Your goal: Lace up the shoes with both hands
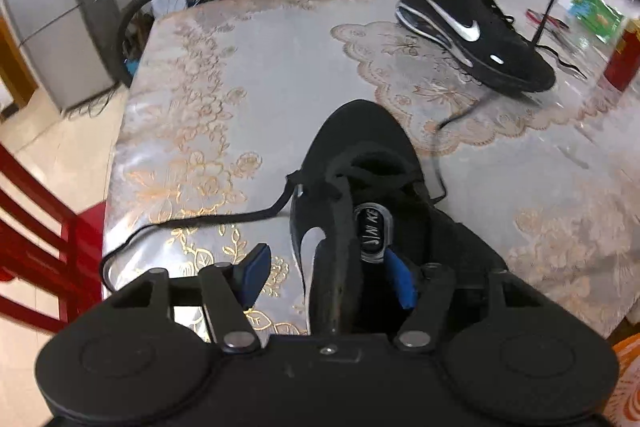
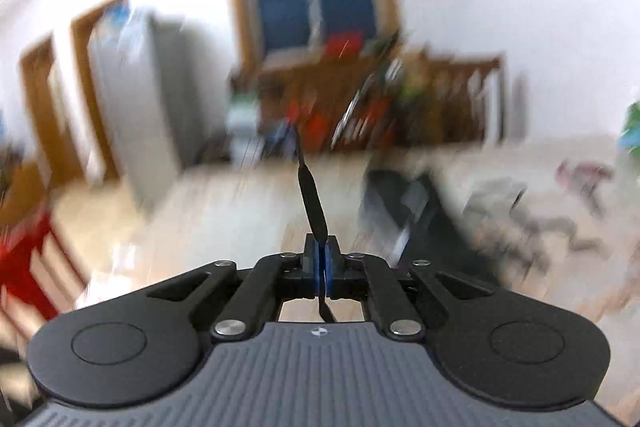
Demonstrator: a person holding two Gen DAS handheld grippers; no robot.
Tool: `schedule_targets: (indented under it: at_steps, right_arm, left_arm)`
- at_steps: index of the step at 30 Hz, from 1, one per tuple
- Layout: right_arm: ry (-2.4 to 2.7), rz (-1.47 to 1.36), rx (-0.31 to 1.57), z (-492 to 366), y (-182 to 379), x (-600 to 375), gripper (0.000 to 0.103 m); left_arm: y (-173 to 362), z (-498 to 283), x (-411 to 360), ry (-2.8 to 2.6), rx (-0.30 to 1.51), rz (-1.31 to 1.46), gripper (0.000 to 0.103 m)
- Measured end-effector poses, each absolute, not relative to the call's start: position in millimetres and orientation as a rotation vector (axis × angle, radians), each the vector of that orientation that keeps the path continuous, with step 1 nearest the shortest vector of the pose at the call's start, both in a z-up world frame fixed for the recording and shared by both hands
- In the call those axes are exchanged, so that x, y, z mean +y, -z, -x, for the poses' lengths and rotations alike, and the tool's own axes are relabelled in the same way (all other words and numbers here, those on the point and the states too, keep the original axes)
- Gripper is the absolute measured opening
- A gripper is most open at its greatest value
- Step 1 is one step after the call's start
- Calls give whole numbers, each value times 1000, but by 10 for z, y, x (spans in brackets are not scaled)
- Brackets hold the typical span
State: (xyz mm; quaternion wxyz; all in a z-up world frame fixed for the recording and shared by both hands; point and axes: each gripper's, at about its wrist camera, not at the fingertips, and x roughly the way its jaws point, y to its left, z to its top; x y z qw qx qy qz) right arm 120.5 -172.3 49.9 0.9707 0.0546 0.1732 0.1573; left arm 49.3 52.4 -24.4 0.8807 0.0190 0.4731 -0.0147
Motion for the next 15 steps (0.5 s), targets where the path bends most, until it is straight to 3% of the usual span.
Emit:
schedule_targets:
  at_steps: [4, 8, 15]
  right_arm:
    - [-260, -129, 161, -1304, -1089, -1946, 3]
    - [-322, -184, 104, -1527, -1605, -2099, 3]
    - [-379, 65, 32, -1660, -1774, -1738, 1]
  left_arm:
    - [237, -493, 537, 15, 990, -9, 63]
    - [245, -507, 528, 8, 980, 32, 63]
    - [222, -495, 453, 4, 951, 44, 62]
